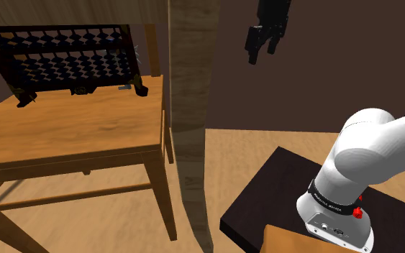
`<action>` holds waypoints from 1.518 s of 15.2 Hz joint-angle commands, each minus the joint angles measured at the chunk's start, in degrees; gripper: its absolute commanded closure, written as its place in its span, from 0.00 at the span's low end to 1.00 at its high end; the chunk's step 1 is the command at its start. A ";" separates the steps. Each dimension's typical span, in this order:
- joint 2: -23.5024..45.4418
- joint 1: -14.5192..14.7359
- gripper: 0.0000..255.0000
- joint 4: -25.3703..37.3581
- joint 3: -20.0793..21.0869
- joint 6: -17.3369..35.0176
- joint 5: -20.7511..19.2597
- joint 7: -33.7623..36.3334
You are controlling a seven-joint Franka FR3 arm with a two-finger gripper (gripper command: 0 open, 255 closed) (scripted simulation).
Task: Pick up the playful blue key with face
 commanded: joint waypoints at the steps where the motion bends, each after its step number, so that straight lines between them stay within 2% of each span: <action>1: 0.00 0.00 0.00 0.00 0.00 0.00 0.00 0.00; 7: 9.98 4.73 0.00 4.84 -3.59 8.86 2.46 -10.07; 12: 18.38 8.95 0.00 10.56 -6.05 14.06 5.99 -19.06; 17: 26.58 13.03 0.00 17.65 -7.89 17.06 10.75 -28.51; 23: 36.07 17.08 0.00 27.75 -8.97 17.74 17.55 -39.94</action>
